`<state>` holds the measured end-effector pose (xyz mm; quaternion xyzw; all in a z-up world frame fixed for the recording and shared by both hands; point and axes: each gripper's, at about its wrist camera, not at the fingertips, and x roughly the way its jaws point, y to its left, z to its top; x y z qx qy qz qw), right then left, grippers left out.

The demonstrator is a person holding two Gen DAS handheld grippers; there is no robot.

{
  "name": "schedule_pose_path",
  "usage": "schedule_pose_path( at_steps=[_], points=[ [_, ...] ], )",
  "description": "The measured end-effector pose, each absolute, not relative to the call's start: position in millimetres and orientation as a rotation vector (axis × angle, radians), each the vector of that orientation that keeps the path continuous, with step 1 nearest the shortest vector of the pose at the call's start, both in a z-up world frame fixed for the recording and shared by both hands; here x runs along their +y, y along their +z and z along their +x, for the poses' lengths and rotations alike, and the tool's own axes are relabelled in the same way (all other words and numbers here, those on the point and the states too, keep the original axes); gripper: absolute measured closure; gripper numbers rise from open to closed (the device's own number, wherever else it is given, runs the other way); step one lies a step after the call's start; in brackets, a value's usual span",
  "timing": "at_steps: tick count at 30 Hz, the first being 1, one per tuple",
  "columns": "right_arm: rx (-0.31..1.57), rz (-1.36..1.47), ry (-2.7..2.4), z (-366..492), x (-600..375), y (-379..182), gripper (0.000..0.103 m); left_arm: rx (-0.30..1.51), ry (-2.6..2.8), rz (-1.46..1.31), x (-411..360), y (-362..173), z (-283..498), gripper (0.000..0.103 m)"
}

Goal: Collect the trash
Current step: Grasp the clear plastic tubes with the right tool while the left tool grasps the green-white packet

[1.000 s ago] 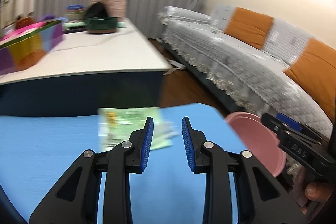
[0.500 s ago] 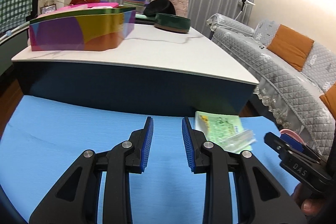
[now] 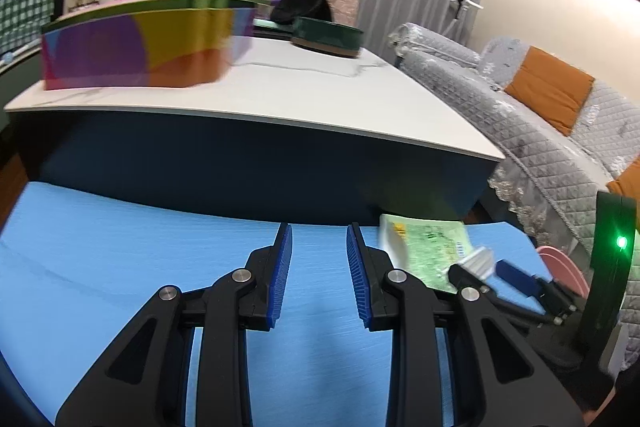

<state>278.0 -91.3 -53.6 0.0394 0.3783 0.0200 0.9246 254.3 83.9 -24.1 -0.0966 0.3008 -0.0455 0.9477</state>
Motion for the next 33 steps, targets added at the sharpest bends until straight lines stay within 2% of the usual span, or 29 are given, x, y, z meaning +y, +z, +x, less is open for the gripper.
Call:
schedule_pose_path(
  at_steps=[2, 5, 8, 14, 18, 21, 22, 23, 24, 25, 33],
  points=[
    [0.778, 0.092, 0.038, 274, -98, -54, 0.052, 0.618, -0.132, -0.191, 71, -27, 259, 0.074],
    [0.775, 0.099, 0.025, 268, -111, -54, 0.074, 0.636, -0.195, -0.181, 51, -32, 266, 0.074],
    [0.782, 0.127, 0.017, 264, -129, -55, 0.090, 0.666, -0.218, -0.162, 36, -38, 275, 0.074],
    [0.784, 0.167, 0.010, 257, -156, -56, 0.102, 0.750, -0.198, -0.152, 23, -54, 291, 0.074],
    [0.770, 0.181, 0.017, 252, -165, -52, 0.102, 0.786, -0.206, -0.145, 15, -60, 295, 0.074],
    [0.740, 0.203, 0.014, 249, -170, -46, 0.091, 0.806, -0.216, -0.129, 9, -63, 298, 0.074],
    [0.733, 0.215, 0.009, 248, -172, -44, 0.076, 0.810, -0.216, -0.125, 8, -64, 299, 0.074],
    [0.726, 0.234, 0.001, 248, -175, -43, 0.061, 0.819, -0.215, -0.124, 7, -66, 300, 0.079],
    [0.722, 0.250, -0.005, 248, -177, -42, 0.057, 0.825, -0.216, -0.126, 7, -66, 301, 0.092],
    [0.723, 0.268, -0.013, 249, -180, -43, 0.056, 0.828, -0.217, -0.130, 7, -67, 301, 0.096],
    [0.772, 0.309, -0.042, 268, -182, -59, 0.055, 0.827, -0.246, -0.144, 11, -68, 296, 0.098]
  ],
)
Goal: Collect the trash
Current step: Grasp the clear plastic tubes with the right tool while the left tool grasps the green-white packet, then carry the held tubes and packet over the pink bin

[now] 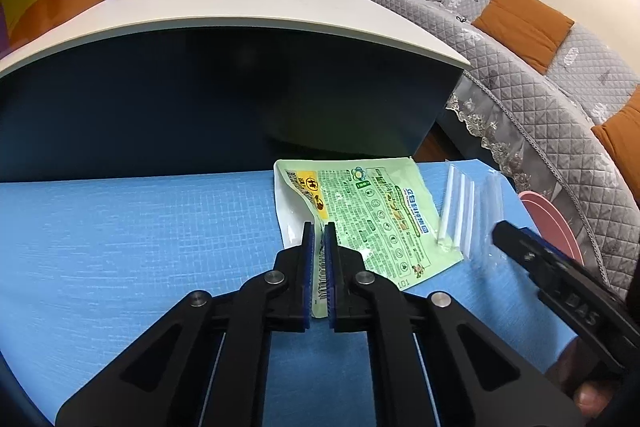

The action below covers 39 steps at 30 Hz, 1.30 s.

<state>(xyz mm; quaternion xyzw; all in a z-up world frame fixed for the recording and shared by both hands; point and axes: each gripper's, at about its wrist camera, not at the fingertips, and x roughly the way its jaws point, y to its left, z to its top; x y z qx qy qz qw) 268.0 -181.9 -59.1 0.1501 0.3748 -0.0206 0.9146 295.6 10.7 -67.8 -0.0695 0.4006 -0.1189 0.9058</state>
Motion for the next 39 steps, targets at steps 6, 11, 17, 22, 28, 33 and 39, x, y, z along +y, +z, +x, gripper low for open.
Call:
schedule_pose_path(
  at_steps=[6, 11, 17, 22, 28, 33, 39],
  points=[
    [0.787, 0.292, -0.035, 272, -178, -62, 0.096, 0.820, -0.248, -0.134, 9, -67, 294, 0.099],
    [0.772, 0.283, -0.040, 264, -183, -52, 0.101, 0.820, -0.233, -0.123, 7, -63, 288, 0.101],
    [0.717, 0.274, -0.054, 243, -195, -24, 0.101, 0.773, -0.217, -0.092, 7, -38, 269, 0.103],
    [0.672, 0.245, -0.058, 219, -205, -1, 0.101, 0.729, -0.211, -0.055, 5, -13, 247, 0.103],
    [0.633, 0.222, -0.066, 190, -217, 21, 0.101, 0.680, -0.206, -0.008, 5, 14, 217, 0.103],
    [0.597, 0.187, -0.072, 168, -223, 35, 0.101, 0.656, -0.201, -0.021, 5, 23, 199, 0.103],
    [0.573, 0.130, -0.083, 149, -229, 41, 0.101, 0.656, -0.196, -0.042, 5, 17, 178, 0.103]
  ],
)
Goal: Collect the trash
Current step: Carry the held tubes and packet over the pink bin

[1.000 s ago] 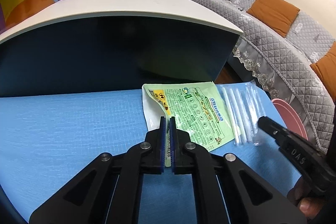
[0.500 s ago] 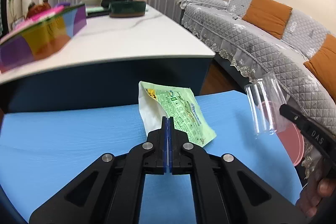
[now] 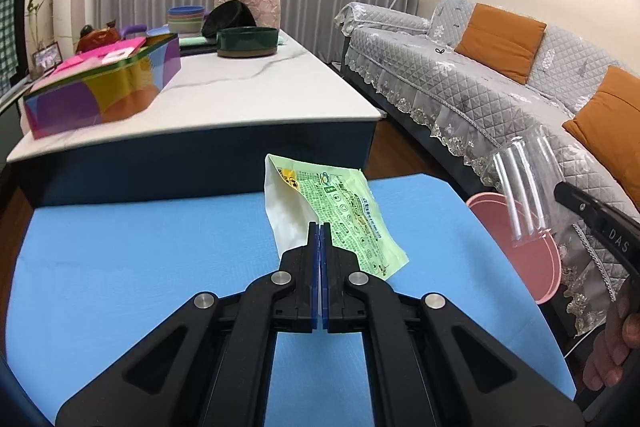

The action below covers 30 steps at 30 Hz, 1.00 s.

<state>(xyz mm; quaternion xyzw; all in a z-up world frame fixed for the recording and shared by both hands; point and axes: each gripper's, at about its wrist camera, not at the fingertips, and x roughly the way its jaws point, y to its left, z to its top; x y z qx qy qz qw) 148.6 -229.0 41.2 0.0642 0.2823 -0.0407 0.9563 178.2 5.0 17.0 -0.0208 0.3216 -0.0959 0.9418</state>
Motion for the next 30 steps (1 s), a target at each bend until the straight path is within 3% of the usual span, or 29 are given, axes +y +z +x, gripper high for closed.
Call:
schedule_pose_path(
  at_steps=[30],
  points=[
    [0.550, 0.153, -0.207, 124, -308, 38, 0.101, 0.646, -0.297, 0.002, -80, 9, 174, 0.103]
  ],
)
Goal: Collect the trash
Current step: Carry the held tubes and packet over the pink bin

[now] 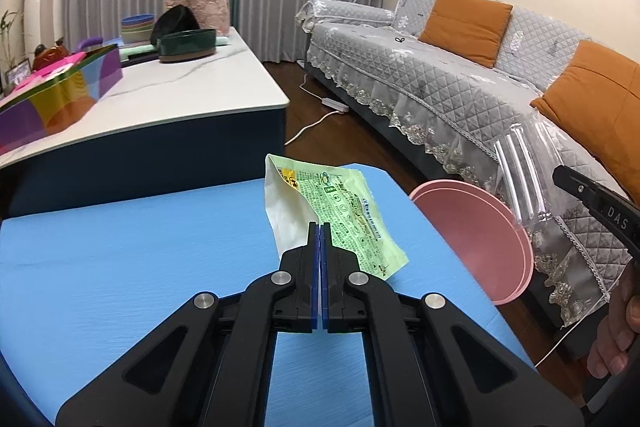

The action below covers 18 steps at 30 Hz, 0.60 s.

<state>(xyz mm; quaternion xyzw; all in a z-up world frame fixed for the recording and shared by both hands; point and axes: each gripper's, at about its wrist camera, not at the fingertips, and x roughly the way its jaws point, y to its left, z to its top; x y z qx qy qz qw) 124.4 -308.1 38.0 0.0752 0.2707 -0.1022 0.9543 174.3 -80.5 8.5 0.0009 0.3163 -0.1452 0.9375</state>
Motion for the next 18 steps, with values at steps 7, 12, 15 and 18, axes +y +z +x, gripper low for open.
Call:
schedule_pose_path(
  at_steps=[7, 12, 15, 18],
  points=[
    [0.551, 0.173, -0.252, 124, -332, 33, 0.101, 0.653, -0.326, 0.011, -106, 4, 180, 0.103],
    [0.556, 0.191, -0.287, 124, -352, 27, 0.101, 0.652, -0.358, 0.017, -131, 1, 185, 0.103],
    [0.567, 0.198, -0.306, 126, -363, 19, 0.101, 0.658, -0.375, 0.023, -146, -3, 189, 0.103],
    [0.576, 0.205, -0.316, 128, -372, 13, 0.101, 0.662, -0.393, 0.035, -162, -7, 194, 0.103]
  ],
)
